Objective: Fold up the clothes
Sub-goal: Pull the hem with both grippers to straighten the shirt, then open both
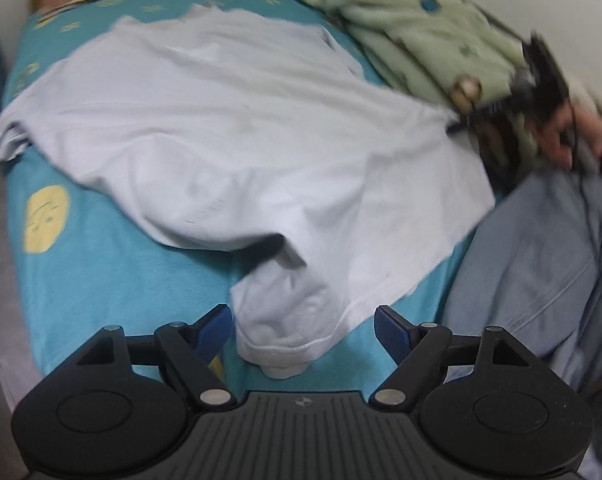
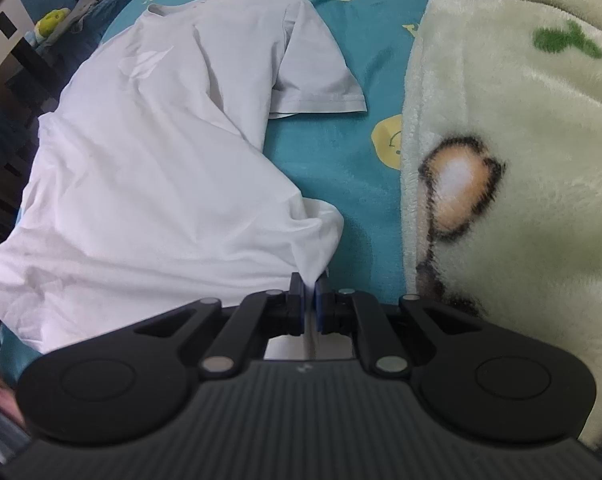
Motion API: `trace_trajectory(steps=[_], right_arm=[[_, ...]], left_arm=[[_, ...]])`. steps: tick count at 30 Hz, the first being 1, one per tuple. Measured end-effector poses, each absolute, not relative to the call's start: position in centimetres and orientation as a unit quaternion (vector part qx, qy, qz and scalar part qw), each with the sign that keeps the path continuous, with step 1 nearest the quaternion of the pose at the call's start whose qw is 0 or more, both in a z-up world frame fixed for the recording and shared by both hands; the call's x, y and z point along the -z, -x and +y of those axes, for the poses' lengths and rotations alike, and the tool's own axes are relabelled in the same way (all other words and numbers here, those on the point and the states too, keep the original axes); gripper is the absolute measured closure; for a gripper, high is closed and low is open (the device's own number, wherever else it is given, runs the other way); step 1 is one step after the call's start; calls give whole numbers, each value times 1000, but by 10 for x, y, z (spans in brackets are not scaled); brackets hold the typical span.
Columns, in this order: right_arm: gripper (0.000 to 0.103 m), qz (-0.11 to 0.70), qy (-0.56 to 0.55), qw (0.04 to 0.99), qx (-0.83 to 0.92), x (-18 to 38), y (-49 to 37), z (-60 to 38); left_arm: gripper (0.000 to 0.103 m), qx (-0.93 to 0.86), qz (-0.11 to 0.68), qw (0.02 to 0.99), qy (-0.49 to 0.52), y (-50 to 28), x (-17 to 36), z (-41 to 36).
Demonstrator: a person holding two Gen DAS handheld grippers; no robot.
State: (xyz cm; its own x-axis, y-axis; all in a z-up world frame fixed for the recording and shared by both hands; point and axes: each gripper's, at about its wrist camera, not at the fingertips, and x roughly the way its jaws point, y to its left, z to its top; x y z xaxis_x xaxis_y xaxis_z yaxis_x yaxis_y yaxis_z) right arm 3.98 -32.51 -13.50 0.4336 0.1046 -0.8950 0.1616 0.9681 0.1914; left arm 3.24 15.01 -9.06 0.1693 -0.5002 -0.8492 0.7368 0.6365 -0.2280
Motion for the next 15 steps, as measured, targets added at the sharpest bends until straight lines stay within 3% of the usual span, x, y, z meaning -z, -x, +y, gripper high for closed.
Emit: trace_trajectory(steps=[1, 4, 5, 6, 7, 15], right_arm=[[95, 532, -122, 838, 15, 134, -40, -324], [95, 540, -109, 835, 7, 132, -39, -318], [95, 543, -104, 833, 4, 132, -39, -316], [95, 547, -98, 831, 0, 131, -39, -314], [95, 552, -89, 829, -5, 129, -38, -310], [95, 597, -35, 799, -69, 102, -26, -280]], left_arm=[[23, 412, 500, 751, -130, -35, 100, 142], [43, 415, 509, 744, -121, -47, 121, 132], [60, 416, 511, 744, -107, -49, 121, 133], [88, 423, 516, 739, -95, -50, 117, 135], [96, 429, 521, 733, -83, -51, 114, 138], [98, 440, 568, 696, 4, -41, 52, 180]])
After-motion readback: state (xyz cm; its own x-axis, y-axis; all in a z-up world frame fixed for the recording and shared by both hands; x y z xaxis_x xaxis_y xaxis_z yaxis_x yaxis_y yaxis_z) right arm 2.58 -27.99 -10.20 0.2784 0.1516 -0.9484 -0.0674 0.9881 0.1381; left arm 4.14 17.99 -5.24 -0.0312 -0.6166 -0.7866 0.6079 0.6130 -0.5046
